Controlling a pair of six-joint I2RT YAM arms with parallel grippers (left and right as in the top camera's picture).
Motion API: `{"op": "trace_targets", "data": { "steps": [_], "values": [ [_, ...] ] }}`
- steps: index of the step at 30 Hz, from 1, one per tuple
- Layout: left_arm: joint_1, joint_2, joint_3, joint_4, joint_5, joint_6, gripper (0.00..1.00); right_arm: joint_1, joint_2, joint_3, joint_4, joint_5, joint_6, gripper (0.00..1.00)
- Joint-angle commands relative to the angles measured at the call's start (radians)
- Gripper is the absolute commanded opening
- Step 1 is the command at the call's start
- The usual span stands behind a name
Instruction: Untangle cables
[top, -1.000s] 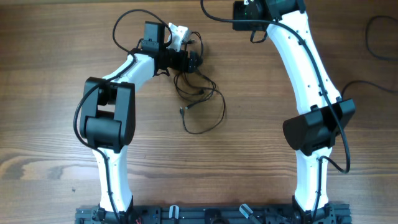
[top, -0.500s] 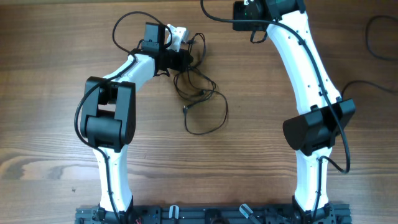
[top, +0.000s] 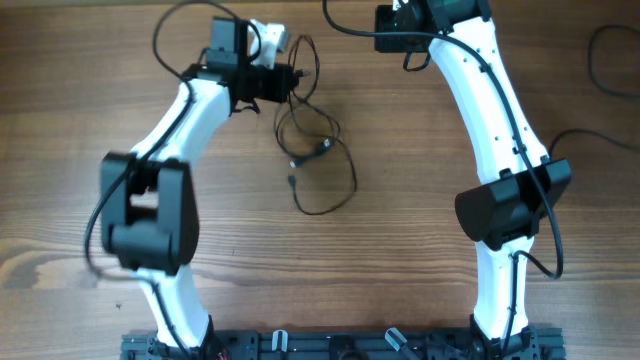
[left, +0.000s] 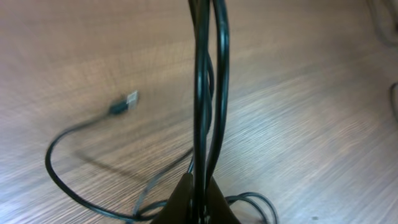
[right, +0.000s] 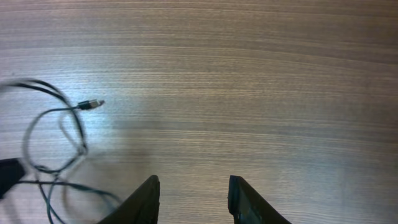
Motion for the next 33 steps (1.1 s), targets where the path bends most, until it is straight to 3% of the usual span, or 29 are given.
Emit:
{"op": "trace_targets", "data": {
  "steps": [1,6,13,22,33],
  "values": [
    [0.008,-0.158,0.013,-0.024,-0.064,-0.002,0.04,0.003,-0.024,0.004,-0.002,-0.082,-0.019,0.38],
    [0.008,-0.288,0.012,-0.042,-0.1,-0.002,0.04,0.003,-0.024,0.003,-0.027,-0.216,-0.021,0.38],
    [0.008,-0.347,0.012,-0.054,-0.1,-0.003,0.04,0.001,-0.024,0.004,0.02,-0.71,-0.282,0.41],
    [0.008,-0.385,0.014,-0.083,-0.115,0.002,0.04,0.0,-0.022,0.003,0.095,-0.82,-0.291,0.42],
    [0.008,-0.429,0.027,-0.083,-0.175,0.005,0.04,0.0,-0.011,0.002,-0.02,-1.054,-0.6,0.42]
  ]
}}
